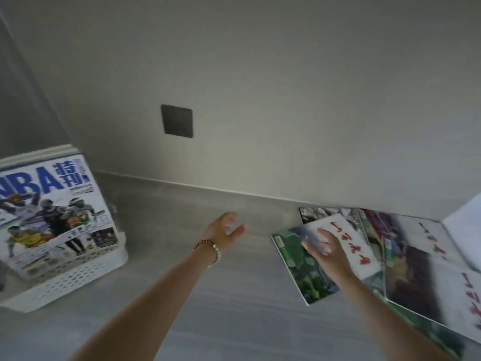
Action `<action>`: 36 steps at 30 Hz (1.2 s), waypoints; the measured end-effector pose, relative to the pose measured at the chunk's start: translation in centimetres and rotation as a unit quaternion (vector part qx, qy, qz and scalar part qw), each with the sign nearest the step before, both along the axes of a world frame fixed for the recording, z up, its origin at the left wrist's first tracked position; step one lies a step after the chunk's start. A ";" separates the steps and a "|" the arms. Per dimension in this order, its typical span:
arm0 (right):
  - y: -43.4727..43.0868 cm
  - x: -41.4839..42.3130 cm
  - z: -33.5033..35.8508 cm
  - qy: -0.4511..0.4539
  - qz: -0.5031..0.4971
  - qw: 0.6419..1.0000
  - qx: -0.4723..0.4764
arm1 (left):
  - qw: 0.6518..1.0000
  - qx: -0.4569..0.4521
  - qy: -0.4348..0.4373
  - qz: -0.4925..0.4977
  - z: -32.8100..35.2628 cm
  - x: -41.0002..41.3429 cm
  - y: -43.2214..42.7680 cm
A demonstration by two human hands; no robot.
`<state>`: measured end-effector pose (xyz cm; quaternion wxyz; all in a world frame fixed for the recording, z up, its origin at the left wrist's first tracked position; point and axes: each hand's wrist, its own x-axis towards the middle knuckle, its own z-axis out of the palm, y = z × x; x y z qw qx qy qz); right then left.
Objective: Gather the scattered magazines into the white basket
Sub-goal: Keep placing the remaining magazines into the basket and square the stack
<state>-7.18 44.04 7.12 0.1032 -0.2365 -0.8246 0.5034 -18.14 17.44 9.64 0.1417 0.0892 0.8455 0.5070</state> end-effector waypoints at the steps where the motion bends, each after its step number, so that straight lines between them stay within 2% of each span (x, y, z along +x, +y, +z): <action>1: 2.6 1.5 -0.2 -0.006 -0.025 1.000 0.001 | 1.000 -0.007 -0.005 -0.022 -0.3 0.6 2.8; 5: 11.2 7.4 -1.5 -0.016 -0.090 0.996 -0.014 | 0.995 -0.040 -0.005 -0.094 -2.0 2.8 12.9; 8: 16.0 11.2 -3.0 -0.065 -0.094 0.993 0.031 | 0.990 -0.068 -0.004 -0.125 -4.0 4.1 18.6; 11: 19.4 13.8 -5.2 -0.066 -0.104 0.989 0.085 | 0.981 -0.100 -0.037 -0.161 -6.1 5.2 22.9; 12: 20.4 14.4 -6.2 -0.111 -0.102 0.981 0.121 | 0.979 -0.103 -0.051 -0.170 -6.7 5.6 24.2; 14: 21.5 15.6 -8.3 -0.262 -0.052 0.942 0.200 | 0.972 -0.115 -0.070 -0.194 -7.9 6.4 26.2; 15: 21.7 16.0 -9.3 -0.308 -0.014 0.923 0.228 | 0.968 -0.123 -0.073 -0.207 -8.5 6.9 27.1; 16: 21.5 16.3 -10.1 -0.317 0.002 0.919 0.236 | 0.965 -0.131 -0.071 -0.217 -9.1 7.4 27.9; 19: 20.0 17.3 -10.8 -0.236 -0.014 0.948 0.212 | 0.959 -0.162 -0.012 -0.232 -10.6 8.7 29.8; 22: 18.7 18.9 -10.6 -0.156 0.045 0.961 0.226 | 0.952 -0.212 0.057 -0.215 -11.3 9.7 31.5; 25: 18.5 20.0 -9.4 -0.095 0.071 0.984 0.131 | 0.946 -0.223 0.101 -0.211 -11.5 10.5 33.0; 26: 18.7 20.2 -9.0 -0.083 0.067 0.987 0.118 | 0.942 -0.229 0.105 -0.220 -11.6 10.7 33.4; 28: 19.1 20.4 -9.0 -0.055 0.012 0.986 0.154 | 0.930 -0.252 0.104 -0.248 -11.7 11.0 34.1; 30: 19.6 20.6 -9.5 -0.072 -0.084 0.980 0.168 | 0.919 -0.271 0.108 -0.267 -11.9 11.2 34.7; 32: 19.7 20.6 -10.2 -0.140 -0.111 0.972 0.156 | 0.924 -0.270 0.112 -0.246 -11.8 11.4 35.1; 34: 19.6 20.4 -10.7 -0.152 -0.102 0.971 0.154 | 0.946 -0.238 0.055 -0.213 -11.3 11.1 35.3; 36: 19.5 20.2 -10.8 -0.135 -0.114 0.976 0.128 | 0.956 -0.192 -0.012 -0.221 -10.8 10.7 35.1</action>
